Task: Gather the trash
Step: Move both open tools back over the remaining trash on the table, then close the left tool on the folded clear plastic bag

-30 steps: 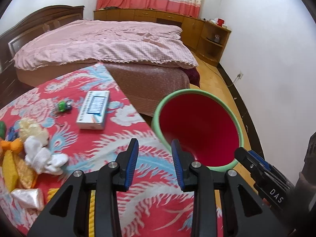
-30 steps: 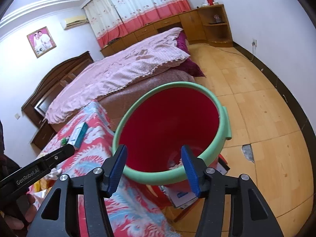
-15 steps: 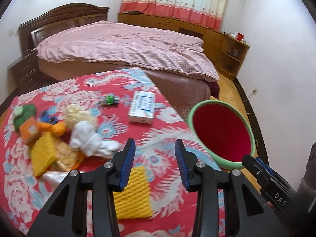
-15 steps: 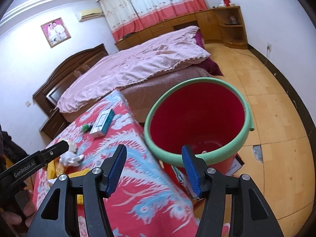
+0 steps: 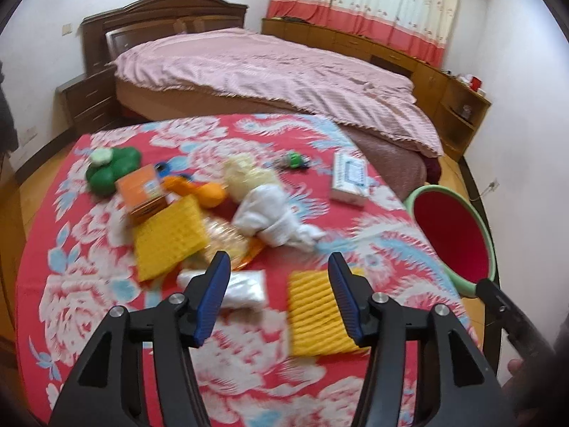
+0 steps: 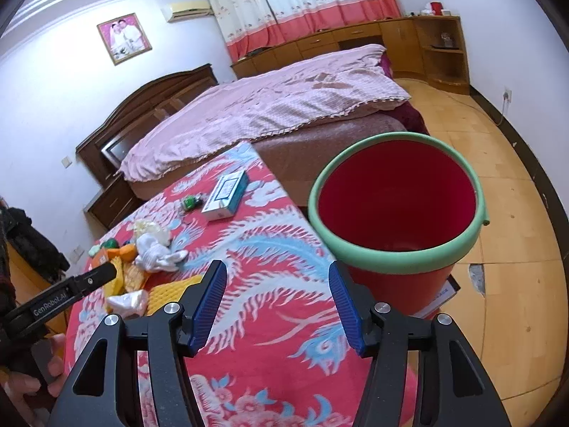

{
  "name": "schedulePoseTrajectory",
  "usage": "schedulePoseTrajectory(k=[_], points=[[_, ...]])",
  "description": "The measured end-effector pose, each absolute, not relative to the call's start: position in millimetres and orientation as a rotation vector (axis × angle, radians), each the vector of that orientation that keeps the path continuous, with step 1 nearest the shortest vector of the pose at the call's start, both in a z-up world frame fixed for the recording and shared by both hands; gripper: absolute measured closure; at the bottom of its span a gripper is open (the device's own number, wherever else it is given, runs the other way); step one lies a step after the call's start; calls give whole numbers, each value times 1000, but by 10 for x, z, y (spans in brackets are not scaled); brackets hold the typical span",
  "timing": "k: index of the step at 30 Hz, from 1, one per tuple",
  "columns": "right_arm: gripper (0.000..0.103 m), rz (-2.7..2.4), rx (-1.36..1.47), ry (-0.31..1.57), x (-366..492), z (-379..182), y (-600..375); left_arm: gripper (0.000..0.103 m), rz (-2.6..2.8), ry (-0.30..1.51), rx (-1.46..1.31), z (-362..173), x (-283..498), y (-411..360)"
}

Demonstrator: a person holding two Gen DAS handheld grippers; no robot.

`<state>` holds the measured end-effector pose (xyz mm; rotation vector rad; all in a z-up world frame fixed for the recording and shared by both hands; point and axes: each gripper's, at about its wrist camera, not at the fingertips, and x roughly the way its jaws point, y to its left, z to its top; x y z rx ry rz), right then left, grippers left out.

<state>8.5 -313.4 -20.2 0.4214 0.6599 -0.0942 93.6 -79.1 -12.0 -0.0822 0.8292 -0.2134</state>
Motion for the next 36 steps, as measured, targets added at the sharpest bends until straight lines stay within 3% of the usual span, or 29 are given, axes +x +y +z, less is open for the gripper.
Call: schedulePoseTrajectory(k=[3,7,24,36], points=[[42,-82,409,670,103,-211,-3064,46,-179,854,-85,-219,952,-666],[42,-74,398,689,135,-237,-2992,33,-142,890,-76,-359,999,-569],[41,-78,398,757,247,-386,-2931,32,-129,986,-85,-758,1196,-542],[41,-46,383,789,319,-419,-2780,33,-141,924,-136,-644,1095,-383]])
